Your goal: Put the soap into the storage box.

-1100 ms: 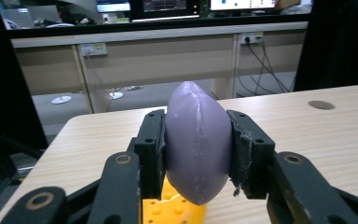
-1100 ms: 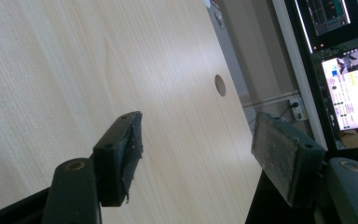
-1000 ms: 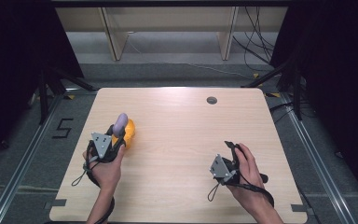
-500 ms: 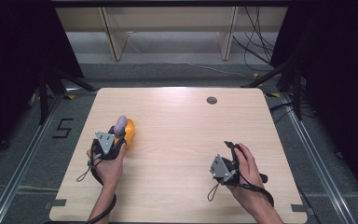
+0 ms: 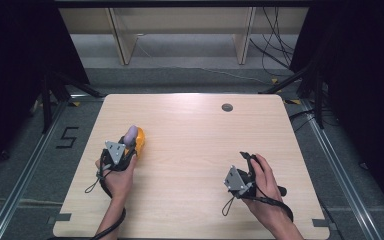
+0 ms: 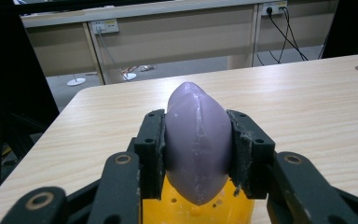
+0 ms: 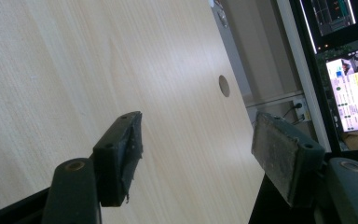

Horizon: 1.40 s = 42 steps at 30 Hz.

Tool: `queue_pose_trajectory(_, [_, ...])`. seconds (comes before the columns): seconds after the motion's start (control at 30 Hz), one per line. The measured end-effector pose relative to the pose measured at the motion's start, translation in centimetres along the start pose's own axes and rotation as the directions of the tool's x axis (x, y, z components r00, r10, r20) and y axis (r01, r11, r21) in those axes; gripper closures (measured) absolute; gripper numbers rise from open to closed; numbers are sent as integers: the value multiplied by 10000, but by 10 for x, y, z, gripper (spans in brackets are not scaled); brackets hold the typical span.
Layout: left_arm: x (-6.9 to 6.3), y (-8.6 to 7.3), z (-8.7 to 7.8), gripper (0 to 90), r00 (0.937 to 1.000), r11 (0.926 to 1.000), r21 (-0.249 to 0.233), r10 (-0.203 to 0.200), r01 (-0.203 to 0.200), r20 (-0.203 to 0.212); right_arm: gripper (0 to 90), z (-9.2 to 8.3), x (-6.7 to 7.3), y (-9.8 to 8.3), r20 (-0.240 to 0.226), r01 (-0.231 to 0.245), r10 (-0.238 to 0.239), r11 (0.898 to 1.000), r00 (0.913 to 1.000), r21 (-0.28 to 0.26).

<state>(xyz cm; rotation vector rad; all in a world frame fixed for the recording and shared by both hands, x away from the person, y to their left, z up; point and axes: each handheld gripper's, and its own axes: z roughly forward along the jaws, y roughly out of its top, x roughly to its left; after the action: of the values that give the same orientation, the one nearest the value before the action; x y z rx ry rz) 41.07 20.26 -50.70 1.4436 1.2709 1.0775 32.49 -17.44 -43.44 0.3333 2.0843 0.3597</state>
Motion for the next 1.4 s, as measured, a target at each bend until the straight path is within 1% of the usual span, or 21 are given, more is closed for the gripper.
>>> queue_pose_trajectory(0.3, [3, -4, 6, 589, 9999, 9998, 161, 129, -130, 75, 340, 0, 1, 0, -13, -14, 14, 10000, 10000, 50])
queue_pose_trajectory(0.33, [3, -5, 7, 589, 9999, 9997, 199, 103, -105, 101, 340, 1, -1, 0, 8, 256, -256, 9997, 9997, -63])
queue_pose_trajectory(0.4, [4, -6, 8, 588, 9996, 9996, 270, 6, -14, 273, 340, 1, -1, 0, 2, 232, -232, 9997, 9997, -77])
queue_pose_trajectory(0.47, [4, -7, 8, 588, 9996, 9993, 373, 85, -95, 267, 339, 1, -1, 0, 24, 376, -376, 9993, 9993, -49])
queue_pose_trajectory(0.5, [4, -8, 9, 588, 9996, 9993, 367, 0, -10, 275, 337, 1, -2, 0, -27, 472, -472, 9989, 9989, -3])
queue_pose_trajectory(0.57, [5, -8, 9, 588, 9996, 9993, 370, 54, -64, 272, 335, 1, -1, 0, -68, 474, -473, 9989, 9989, 43])
queue_pose_trajectory(0.6, [4, -8, 9, 588, 9995, 9991, 431, -29, 15, 314, 334, 0, 2, 1, -104, -130, 133, 9996, 9999, 261])
queue_pose_trajectory(0.63, [4, -8, 9, 587, 9995, 9991, 431, -29, 15, 314, 334, 0, 2, 1, -104, -130, 133, 9996, 9999, 261])
queue_pose_trajectory(0.67, [4, -7, 10, 587, 9994, 9991, 423, -45, 31, 334, 333, 0, 2, 1, -135, -79, 83, 9996, 9999, 265])
queue_pose_trajectory(0.7, [4, -7, 10, 587, 9995, 9989, 467, 19, -34, 321, 332, 1, -2, 0, -75, 600, -600, 9982, 9982, -2])
queue_pose_trajectory(0.73, [4, -6, 10, 586, 9995, 9985, 538, 62, -79, 304, 332, 1, -1, 0, -98, 481, -480, 9988, 9988, 55])
queue_pose_trajectory(0.8, [4, -6, 10, 585, 9995, 9981, 611, 95, -114, 306, 329, 0, 0, 1, -122, 507, -507, 9987, 9986, 36])
queue_pose_trajectory(0.87, [3, -6, 11, 584, 9996, 9974, 717, 64, -83, 266, 328, 0, 1, 1, -115, 278, -276, 9995, 9996, 123])
queue_pose_trajectory(0.9, [3, -6, 11, 583, 9995, 9968, 793, 41, -65, 303, 327, 0, -1, 1, -111, 679, -679, 9977, 9976, 8])
queue_pose_trajectory(0.93, [3, -6, 10, 582, 9995, 9959, 899, 92, -119, 296, 327, 0, 0, 1, -140, 494, -493, 9988, 9987, 43])
queue_pose_trajectory(0.97, [4, -7, 11, 576, 9994, 9955, 946, 62, -95, 353, 326, 0, 3, 1, -178, 10, -9, 10000, 9998, 54])
queue_pose_trajectory(1.03, [3, -7, 10, 562, 9992, 9953, 968, 31, -70, 406, 325, 0, 3, 1, -172, 12, -11, 10000, 9999, 55])
queue_pose_trajectory(1.1, [3, -4, 9, 553, 9991, 9957, 916, 100, -138, 421, 325, 0, 3, 1, -178, 17, -16, 10000, 9998, 58])
queue_pose_trajectory(1.23, [3, 7, 6, 494, 9990, 9964, 847, 16, -54, 442, 324, 0, 3, 1, -186, 34, -33, 10000, 9998, 65])
queue_pose_trajectory(1.33, [5, 18, 1, 475, 9985, 9957, 916, -194, 147, 510, 322, 0, 3, 1, -203, 7, -6, 10000, 9998, 57])
queue_pose_trajectory(1.4, [7, 25, -2, 453, 9976, 9945, 1015, -333, 270, 608, 321, -1, 1, 0, -197, 264, -262, 9996, 9995, 132])
